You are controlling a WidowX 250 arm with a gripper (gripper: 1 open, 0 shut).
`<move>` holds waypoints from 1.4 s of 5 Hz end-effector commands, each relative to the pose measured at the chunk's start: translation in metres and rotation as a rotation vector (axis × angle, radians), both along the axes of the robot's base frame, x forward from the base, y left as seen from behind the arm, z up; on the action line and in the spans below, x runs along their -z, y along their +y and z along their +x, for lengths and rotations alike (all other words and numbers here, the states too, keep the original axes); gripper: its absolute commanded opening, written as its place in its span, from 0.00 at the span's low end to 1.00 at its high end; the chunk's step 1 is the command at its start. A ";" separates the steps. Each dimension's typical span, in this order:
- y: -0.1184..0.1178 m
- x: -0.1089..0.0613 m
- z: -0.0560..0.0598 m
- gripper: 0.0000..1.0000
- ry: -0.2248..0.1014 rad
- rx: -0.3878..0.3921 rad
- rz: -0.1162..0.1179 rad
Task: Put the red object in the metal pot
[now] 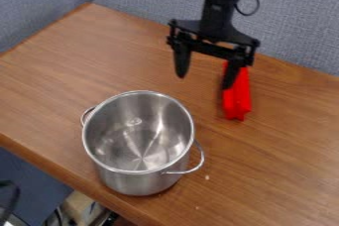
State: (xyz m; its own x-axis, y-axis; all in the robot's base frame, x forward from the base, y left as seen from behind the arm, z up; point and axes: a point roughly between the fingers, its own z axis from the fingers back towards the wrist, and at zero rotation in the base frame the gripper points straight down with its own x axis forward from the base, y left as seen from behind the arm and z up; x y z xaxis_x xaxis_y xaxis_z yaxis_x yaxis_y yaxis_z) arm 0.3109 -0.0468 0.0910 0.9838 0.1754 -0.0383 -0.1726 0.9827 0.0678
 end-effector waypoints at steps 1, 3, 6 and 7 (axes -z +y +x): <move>-0.010 -0.003 0.019 1.00 -0.089 -0.038 0.000; -0.017 0.010 0.036 1.00 -0.162 -0.099 -0.005; -0.023 0.026 0.047 1.00 -0.172 -0.127 -0.011; -0.023 0.029 0.050 0.00 -0.169 -0.133 -0.019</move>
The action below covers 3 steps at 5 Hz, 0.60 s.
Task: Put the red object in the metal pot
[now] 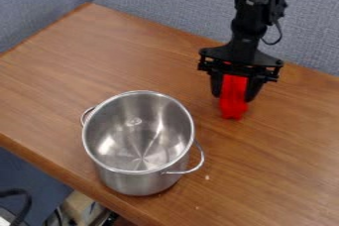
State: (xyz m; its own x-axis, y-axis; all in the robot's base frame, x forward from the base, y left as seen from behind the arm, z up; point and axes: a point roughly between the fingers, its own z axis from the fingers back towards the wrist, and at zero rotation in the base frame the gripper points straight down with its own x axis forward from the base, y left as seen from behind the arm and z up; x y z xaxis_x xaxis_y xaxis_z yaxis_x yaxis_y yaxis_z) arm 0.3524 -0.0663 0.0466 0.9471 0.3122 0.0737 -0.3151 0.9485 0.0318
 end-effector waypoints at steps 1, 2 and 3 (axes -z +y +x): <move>-0.003 -0.014 0.010 0.00 -0.051 -0.001 -0.017; -0.001 -0.014 0.011 1.00 -0.049 -0.015 -0.022; 0.000 -0.013 0.011 1.00 -0.046 -0.030 -0.027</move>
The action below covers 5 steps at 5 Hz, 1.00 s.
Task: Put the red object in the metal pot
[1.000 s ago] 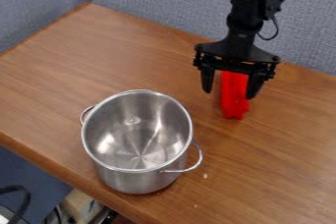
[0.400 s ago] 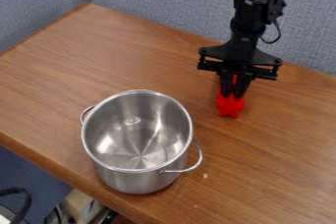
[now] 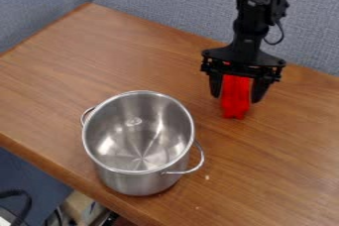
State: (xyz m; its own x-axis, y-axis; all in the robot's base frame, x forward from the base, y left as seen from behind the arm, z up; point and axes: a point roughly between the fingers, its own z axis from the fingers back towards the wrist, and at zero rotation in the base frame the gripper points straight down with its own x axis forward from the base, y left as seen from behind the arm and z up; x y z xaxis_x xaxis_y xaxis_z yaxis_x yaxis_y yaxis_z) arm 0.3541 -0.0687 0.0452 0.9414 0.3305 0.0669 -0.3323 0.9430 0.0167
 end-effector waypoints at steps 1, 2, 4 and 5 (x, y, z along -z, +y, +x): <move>0.004 -0.013 0.011 0.00 -0.046 -0.019 -0.017; 0.005 -0.012 0.012 0.00 -0.044 -0.029 -0.025; 0.008 -0.010 0.011 1.00 -0.038 -0.049 -0.024; 0.007 -0.006 0.013 0.00 -0.035 -0.053 -0.025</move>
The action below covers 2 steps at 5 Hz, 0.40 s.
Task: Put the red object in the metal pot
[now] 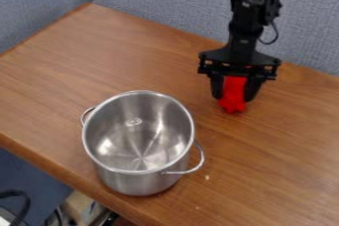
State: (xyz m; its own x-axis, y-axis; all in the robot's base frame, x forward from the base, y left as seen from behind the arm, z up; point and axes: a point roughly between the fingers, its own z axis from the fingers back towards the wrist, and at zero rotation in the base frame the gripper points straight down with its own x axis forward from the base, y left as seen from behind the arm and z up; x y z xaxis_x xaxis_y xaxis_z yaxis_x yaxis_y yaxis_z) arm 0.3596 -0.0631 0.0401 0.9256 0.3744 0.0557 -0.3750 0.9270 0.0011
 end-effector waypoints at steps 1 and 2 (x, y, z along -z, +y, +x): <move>0.001 -0.011 0.008 1.00 -0.040 -0.010 -0.007; 0.002 -0.007 0.009 0.00 -0.043 -0.014 -0.013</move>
